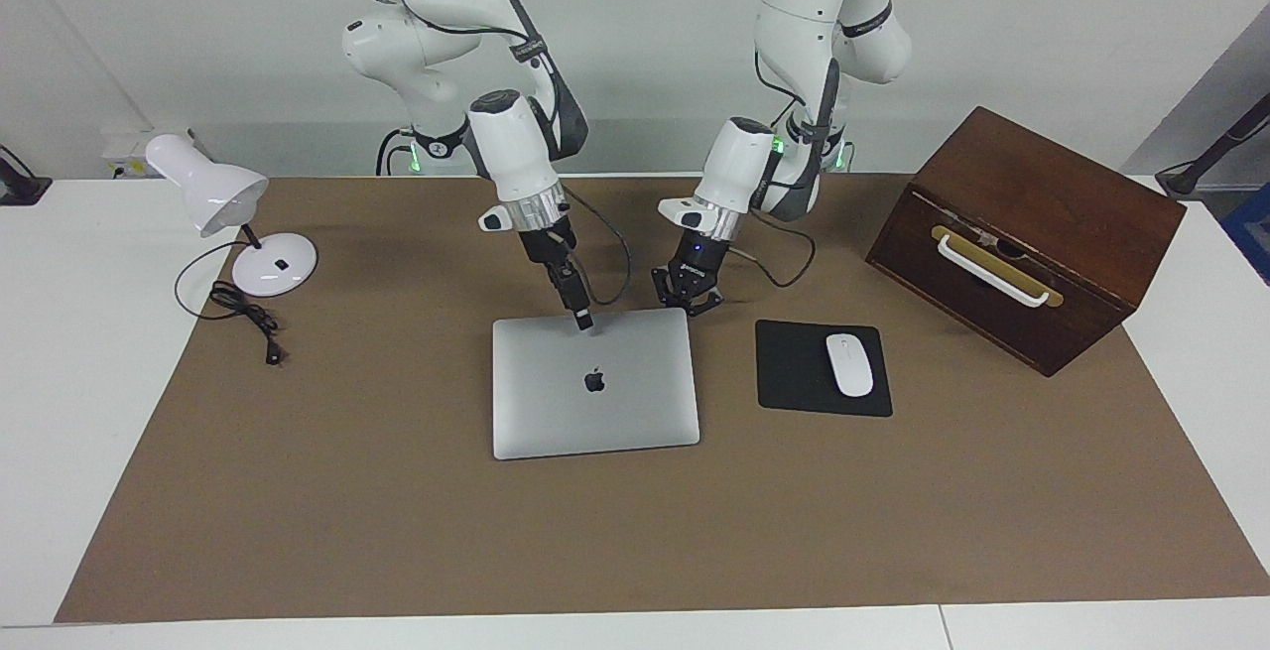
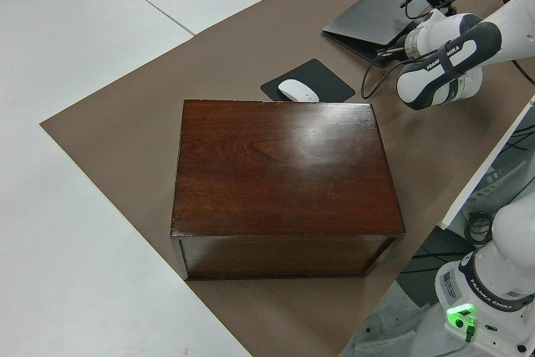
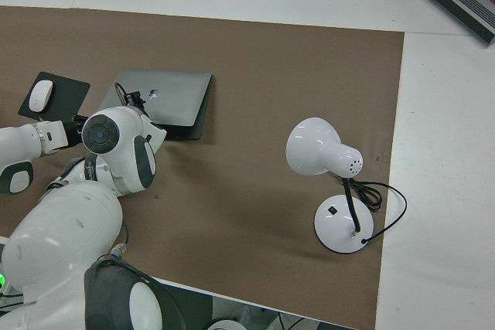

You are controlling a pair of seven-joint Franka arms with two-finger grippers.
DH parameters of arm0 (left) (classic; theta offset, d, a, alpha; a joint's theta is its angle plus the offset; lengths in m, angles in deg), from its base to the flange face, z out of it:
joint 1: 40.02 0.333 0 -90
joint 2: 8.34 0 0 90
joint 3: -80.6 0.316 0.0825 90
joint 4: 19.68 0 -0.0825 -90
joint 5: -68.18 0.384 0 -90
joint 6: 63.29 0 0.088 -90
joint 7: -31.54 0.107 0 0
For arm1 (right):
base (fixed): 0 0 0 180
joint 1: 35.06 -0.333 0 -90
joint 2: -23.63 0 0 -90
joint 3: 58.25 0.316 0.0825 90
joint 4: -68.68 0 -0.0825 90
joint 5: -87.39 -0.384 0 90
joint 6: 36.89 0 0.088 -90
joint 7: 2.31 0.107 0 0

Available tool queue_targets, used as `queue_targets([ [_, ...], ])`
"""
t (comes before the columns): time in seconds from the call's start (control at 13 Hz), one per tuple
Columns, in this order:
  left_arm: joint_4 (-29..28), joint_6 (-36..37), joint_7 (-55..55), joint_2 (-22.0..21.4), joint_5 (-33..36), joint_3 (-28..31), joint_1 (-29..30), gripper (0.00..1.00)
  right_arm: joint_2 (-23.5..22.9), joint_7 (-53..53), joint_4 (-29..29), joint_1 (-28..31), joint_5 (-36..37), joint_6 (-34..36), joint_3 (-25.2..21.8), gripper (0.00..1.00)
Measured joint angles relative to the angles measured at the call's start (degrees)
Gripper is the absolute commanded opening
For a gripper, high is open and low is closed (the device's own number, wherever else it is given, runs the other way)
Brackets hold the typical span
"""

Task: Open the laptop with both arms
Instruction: 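Lift the laptop lid upward with the right gripper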

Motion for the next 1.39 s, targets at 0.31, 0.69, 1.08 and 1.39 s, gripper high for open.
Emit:
queue_targets([
  [0.31,0.0,0.0,0.0,0.0,0.0,0.0,0.0,0.00,-1.0,2.0,2.2,-1.0,0.0,0.0,0.0,0.94],
  [0.69,0.0,0.0,0.0,0.0,0.0,0.0,0.0,0.00,-4.5,2.8,5.3,-2.1,0.0,0.0,-0.1,0.94],
  [1.08,0.0,0.0,0.0,0.0,0.0,0.0,0.0,0.00,-5.7,2.8,6.4,-1.7,0.0,0.0,-0.3,0.94],
  [1.39,0.0,0.0,0.0,0.0,0.0,0.0,0.0,0.00,-6.0,2.1,7.2,-0.6,0.0,0.0,-0.3,0.94],
])
